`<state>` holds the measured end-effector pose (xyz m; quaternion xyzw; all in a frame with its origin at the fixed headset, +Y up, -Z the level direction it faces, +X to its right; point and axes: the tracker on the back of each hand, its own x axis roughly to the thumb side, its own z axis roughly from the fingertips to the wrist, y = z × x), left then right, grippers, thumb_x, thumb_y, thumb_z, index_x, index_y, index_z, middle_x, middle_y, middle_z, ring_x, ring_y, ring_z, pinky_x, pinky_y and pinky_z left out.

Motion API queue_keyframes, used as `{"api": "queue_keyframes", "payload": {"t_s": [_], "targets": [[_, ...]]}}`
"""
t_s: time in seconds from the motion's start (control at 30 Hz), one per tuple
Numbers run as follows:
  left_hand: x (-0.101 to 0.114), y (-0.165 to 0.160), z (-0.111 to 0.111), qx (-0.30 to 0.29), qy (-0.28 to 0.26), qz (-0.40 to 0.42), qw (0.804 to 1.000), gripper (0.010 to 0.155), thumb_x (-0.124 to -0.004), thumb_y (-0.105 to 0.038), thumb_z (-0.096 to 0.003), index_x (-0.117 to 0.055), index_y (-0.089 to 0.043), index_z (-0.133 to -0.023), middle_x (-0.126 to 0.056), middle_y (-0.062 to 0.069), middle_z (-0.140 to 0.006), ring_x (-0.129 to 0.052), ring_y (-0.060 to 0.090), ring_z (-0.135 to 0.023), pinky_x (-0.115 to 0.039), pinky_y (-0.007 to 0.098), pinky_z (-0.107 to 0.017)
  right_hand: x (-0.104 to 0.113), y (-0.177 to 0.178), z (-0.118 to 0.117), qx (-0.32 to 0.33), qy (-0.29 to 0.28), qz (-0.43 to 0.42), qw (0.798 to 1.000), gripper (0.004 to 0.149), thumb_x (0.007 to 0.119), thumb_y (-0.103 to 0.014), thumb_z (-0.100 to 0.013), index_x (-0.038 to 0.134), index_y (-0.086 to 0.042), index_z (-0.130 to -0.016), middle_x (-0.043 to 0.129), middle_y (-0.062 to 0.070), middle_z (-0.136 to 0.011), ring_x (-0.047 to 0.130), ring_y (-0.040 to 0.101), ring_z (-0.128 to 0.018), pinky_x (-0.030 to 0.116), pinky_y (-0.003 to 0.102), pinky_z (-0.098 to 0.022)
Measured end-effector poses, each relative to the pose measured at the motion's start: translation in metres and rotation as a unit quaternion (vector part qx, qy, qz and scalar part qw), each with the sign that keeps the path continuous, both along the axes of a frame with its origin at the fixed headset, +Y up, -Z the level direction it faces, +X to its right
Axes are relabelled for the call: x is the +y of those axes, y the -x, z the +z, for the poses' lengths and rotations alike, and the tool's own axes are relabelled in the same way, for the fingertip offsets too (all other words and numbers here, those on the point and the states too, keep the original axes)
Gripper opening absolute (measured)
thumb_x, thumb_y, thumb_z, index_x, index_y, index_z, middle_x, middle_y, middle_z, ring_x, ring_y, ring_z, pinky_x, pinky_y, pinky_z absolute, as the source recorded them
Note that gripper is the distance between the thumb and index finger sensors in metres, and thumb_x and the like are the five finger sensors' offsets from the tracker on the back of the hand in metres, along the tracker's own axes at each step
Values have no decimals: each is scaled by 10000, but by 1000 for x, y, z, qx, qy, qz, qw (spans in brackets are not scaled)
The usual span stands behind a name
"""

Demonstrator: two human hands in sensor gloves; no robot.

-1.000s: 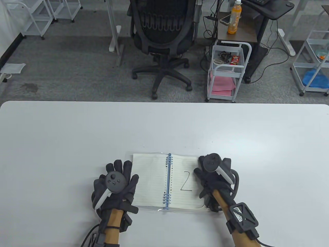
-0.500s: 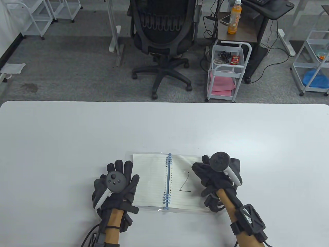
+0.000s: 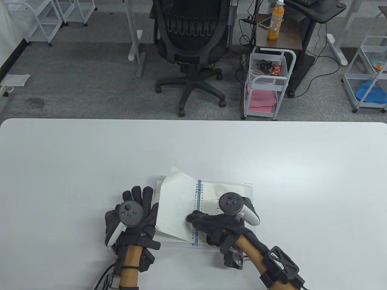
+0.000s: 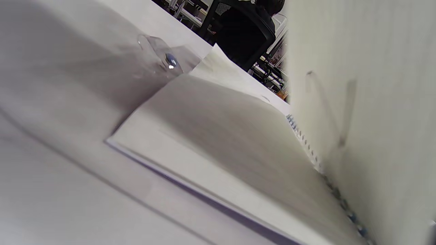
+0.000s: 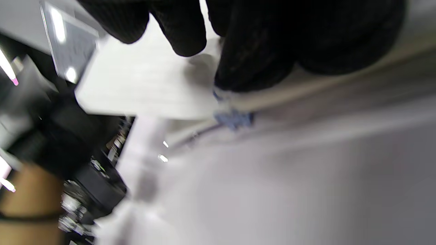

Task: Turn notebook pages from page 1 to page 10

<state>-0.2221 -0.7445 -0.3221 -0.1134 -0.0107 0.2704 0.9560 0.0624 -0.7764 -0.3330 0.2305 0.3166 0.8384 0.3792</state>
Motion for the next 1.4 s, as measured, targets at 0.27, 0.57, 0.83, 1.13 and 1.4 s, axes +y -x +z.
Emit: {"api": "queue_keyframes", "payload": {"t_s": [0.27,0.57,0.83,1.13,1.4], "targets": [[2,6,1,10,-1,10,1000,704,-407,-650,-607,-126,-392,-1199,37,15,-1206,141,279,-1092,64,546,-668,0,9,6,7,-48,56,997,545,557,-480,-632,575,-182,-1087,396,109,-1179,901,186,-331,819,404,-241],[1,11,1,17,-2,13,1000,708,-410,-649,-607,-135,-384,-1203,31,26,-1208,138,282,-1092,64,547,-668,13,-17,-7,-59,-67,38,995,544,565,-474,-629,596,-170,-1079,448,156,-1164,903,198,-334,820,416,-243],[-9,-8,-2,-18,16,-39,999,704,-413,-647,-607,-140,-388,-1201,29,23,-1208,139,279,-1092,63,546,-669,4,-75,-37,-200,-125,214,948,523,586,-472,-624,582,-213,-1078,446,118,-1164,883,178,-319,808,395,-223],[-24,-31,-7,-61,27,-113,991,694,-424,-640,-607,-150,-398,-1197,29,3,-1205,154,261,-1081,63,542,-670,-9,-97,-55,-262,-113,293,912,626,620,-556,-596,375,-284,-1105,322,83,-1171,790,24,-235,780,297,-188],[-24,-35,-9,-73,30,-109,991,694,-425,-639,-607,-150,-399,-1197,33,0,-1204,154,259,-1082,63,541,-671,-8,-98,-55,-271,-115,291,911,643,639,-563,-593,392,-257,-1101,350,87,-1164,800,12,-230,789,282,-181]]}}
